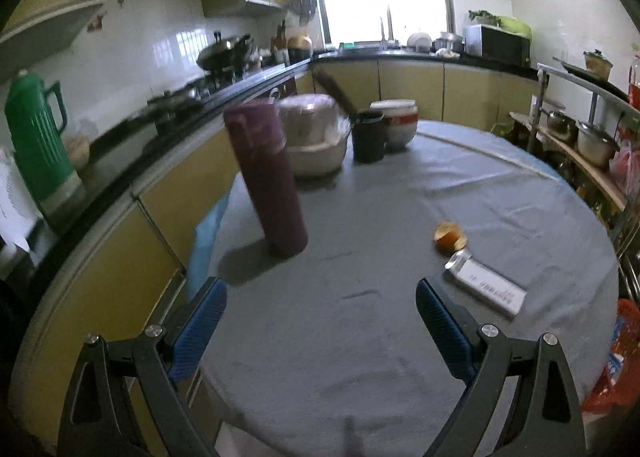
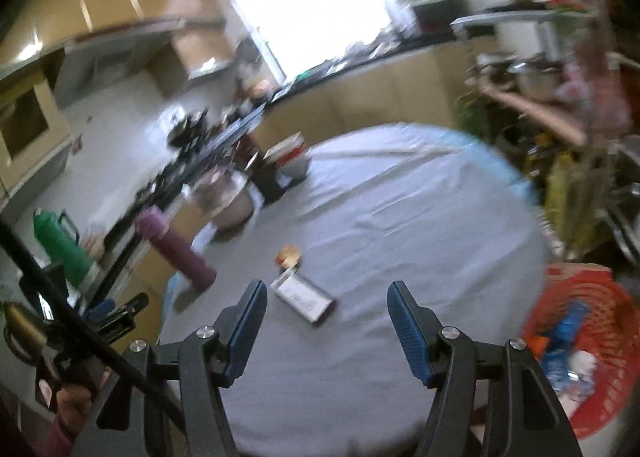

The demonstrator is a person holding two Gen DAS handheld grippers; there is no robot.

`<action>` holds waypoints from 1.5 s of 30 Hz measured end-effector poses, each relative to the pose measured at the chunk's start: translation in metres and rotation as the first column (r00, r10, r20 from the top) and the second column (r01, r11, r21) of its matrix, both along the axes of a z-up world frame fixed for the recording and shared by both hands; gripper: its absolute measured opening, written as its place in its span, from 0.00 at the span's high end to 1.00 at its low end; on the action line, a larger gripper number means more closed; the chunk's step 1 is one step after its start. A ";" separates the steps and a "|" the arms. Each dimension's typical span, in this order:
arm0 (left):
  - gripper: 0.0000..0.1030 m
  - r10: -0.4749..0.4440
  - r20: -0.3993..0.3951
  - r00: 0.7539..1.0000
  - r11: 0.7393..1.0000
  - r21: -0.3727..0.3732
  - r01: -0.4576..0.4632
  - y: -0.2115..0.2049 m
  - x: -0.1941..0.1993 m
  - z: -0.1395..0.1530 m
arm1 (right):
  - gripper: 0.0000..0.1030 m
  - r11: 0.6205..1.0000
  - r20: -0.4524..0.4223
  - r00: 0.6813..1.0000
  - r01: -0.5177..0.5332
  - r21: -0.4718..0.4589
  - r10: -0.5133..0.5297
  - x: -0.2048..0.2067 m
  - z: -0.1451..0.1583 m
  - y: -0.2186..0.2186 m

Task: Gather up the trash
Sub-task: 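Grasp the orange peel with left tool while right grasps the white-purple box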

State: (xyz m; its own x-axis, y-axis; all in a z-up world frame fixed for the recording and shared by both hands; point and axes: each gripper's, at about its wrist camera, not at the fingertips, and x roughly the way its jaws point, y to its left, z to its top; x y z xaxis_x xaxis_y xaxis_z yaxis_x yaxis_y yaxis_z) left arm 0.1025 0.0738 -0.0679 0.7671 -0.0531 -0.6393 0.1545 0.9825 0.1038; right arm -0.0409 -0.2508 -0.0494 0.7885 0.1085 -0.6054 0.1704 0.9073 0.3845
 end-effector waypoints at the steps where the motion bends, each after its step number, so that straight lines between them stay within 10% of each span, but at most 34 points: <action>1: 0.07 -0.006 -0.014 1.000 1.000 -0.003 0.006 0.004 0.007 -0.005 | 0.35 0.999 -0.029 0.999 -0.032 -0.002 0.032 0.018 -0.009 0.008; 12: 0.07 -0.092 -0.176 0.980 0.995 -0.055 0.084 0.025 0.059 -0.040 | 0.35 0.957 -0.259 0.923 -0.288 0.024 0.284 0.142 -0.096 0.026; 25: 0.07 -0.170 -0.280 0.945 0.983 -0.122 0.140 -0.020 0.130 -0.044 | 0.35 0.850 -0.348 0.803 -0.525 -0.027 0.485 0.197 -0.138 0.049; 35: 0.07 -0.286 -0.323 0.902 0.958 -0.109 0.265 -0.098 0.175 -0.047 | 0.50 0.832 -0.351 0.824 -0.525 -0.179 0.444 0.172 -0.145 0.057; 45: 0.07 -0.365 -0.384 0.848 0.924 -0.040 0.380 -0.182 0.184 -0.086 | 0.50 0.943 -0.290 0.912 -0.324 -0.072 0.291 0.108 -0.122 -0.023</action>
